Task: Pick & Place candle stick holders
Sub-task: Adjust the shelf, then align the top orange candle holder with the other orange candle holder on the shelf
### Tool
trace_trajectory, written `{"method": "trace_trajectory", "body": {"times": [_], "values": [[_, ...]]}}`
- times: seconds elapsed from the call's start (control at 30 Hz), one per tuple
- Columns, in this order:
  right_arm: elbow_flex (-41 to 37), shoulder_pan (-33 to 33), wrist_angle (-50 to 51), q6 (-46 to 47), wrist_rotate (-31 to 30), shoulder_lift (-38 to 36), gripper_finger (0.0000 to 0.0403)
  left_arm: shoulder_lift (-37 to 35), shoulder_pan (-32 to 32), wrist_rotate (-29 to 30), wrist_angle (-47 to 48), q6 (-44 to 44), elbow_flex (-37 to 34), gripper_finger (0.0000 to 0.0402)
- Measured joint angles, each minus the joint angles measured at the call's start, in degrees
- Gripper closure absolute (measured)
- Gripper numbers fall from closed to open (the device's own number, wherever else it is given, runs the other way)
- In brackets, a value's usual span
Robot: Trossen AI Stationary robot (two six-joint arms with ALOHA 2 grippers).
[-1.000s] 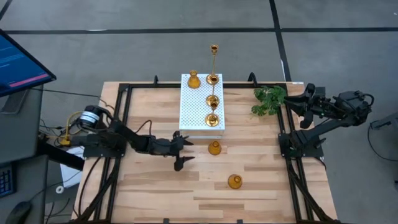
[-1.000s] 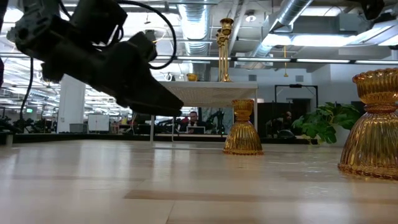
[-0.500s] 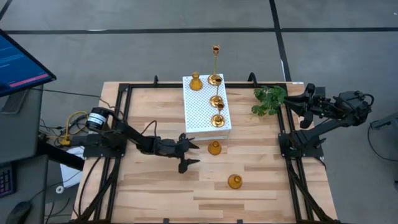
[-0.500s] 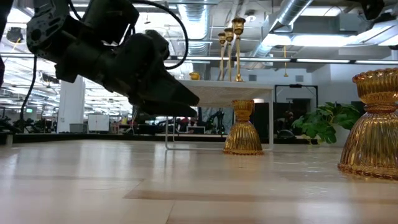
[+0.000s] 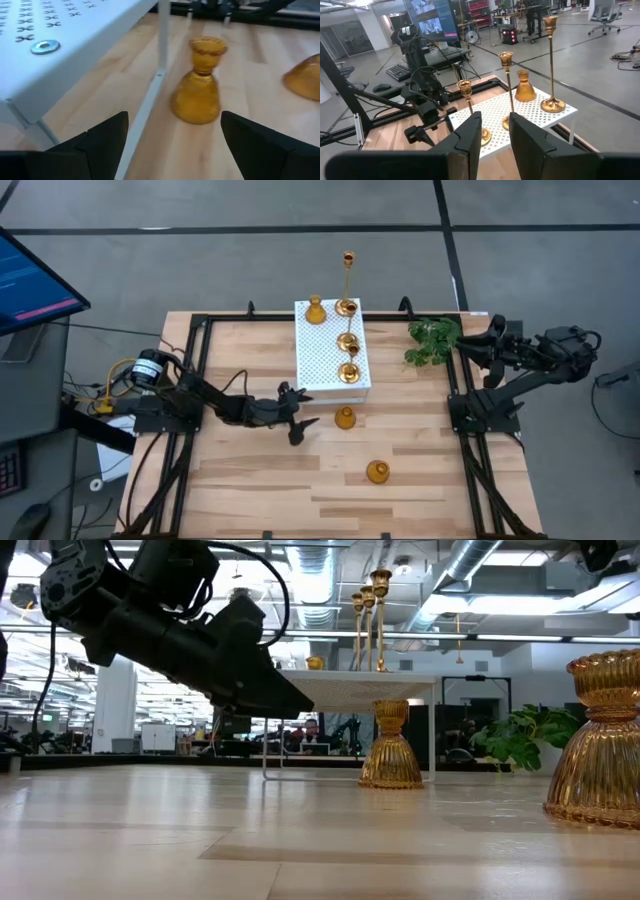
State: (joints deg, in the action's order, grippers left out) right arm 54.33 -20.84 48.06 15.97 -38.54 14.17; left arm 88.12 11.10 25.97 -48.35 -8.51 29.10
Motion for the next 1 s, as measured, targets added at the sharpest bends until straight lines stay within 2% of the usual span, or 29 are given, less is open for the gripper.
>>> {"method": "trace_trajectory", "body": {"times": [0.27, 0.6, 0.77, 0.87, 1.0], "values": [[0.0, 0.0, 0.0, 0.0, 0.7, 0.0, 0.0312, 0.0, -2.8, 0.4, -0.1, 0.8, 0.0, 0.0083], [0.0, 0.0, 0.4, 0.0, 1.3, 0.0, 0.0312, -0.5, -0.1, -0.8, 0.1, -2.2, 0.0, 0.0083], [0.0, 0.0, 0.9, 0.0, 1.3, 0.0, 0.0312, -5.8, 3.1, -0.7, 5.2, -2.0, 0.0, 0.0083], [0.0, 0.0, 1.2, 0.0, 1.3, 0.0, 0.0312, -10.6, 4.6, 2.3, 10.8, -2.7, 0.0, 0.0083], [0.0, 0.0, 1.3, 0.0, 1.2, 0.0, 0.0312, -14.1, 6.4, 2.5, 10.6, -5.2, 0.1, 0.0090]]}}
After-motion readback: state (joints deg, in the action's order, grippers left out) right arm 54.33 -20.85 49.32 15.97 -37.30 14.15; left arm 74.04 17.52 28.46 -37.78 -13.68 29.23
